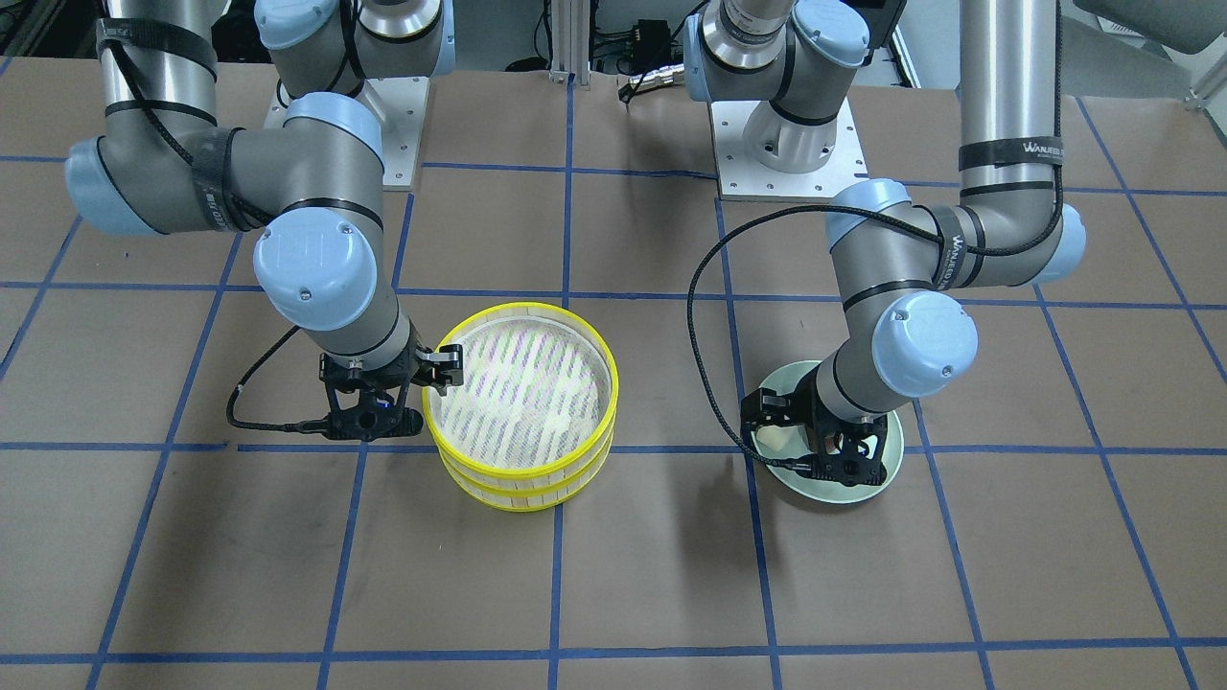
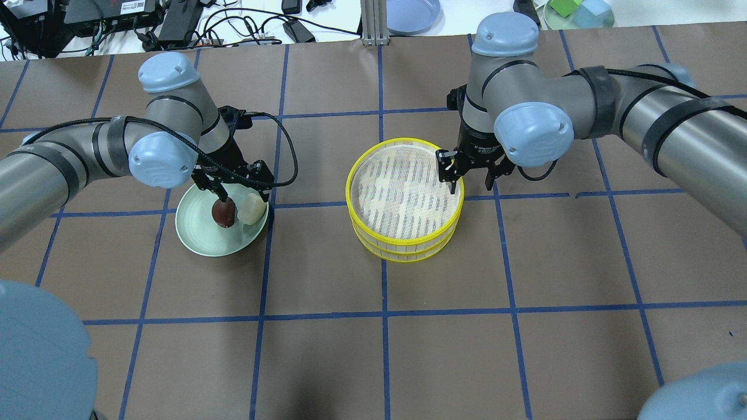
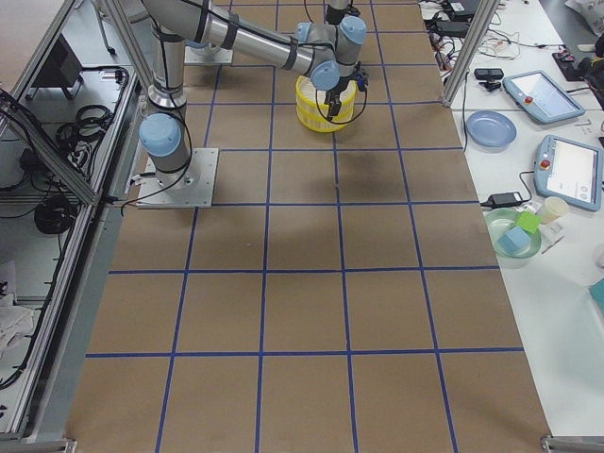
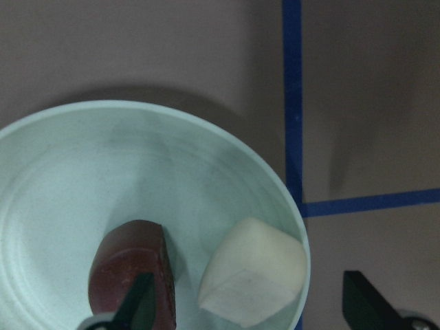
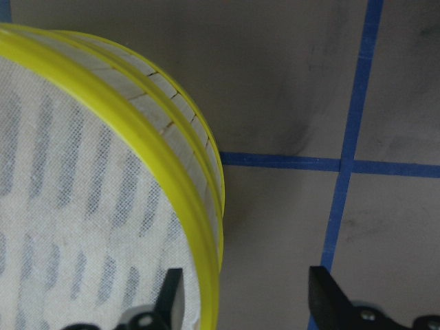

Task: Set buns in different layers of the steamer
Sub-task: 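Grasp the white bun with the left gripper while the right lifts the top tier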

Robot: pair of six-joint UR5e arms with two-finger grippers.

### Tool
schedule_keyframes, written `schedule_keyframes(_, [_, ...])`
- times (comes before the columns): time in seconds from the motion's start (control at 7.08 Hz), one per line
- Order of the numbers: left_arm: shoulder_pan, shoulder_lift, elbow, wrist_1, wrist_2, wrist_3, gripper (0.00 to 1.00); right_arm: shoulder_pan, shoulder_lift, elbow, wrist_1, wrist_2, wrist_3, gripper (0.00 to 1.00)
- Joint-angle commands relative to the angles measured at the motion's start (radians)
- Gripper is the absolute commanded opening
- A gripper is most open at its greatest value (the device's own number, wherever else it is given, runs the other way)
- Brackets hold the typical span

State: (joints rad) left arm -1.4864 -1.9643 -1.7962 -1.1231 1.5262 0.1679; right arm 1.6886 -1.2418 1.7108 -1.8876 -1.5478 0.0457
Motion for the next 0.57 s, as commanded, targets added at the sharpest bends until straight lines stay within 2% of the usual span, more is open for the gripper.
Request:
schedule_keyframes(0.0, [-0.005,-0.007,0.001,0.003,-0.009,-0.001,0.21,0.0,-0.004,-0.003,-0.001,-0.005,0.002,0.17])
schedule_keyframes(0.14, [-0.005,-0.007,0.0,0.003,-0.017,-0.002,0.1,0.0,-0.011,-0.008,0.008,-0.006,0.002,0.17])
schedule_keyframes(0.42, [-0.005,-0.005,0.0,0.003,-0.018,-0.002,0.08,-0.001,-0.069,-0.036,0.025,-0.018,0.0,0.15])
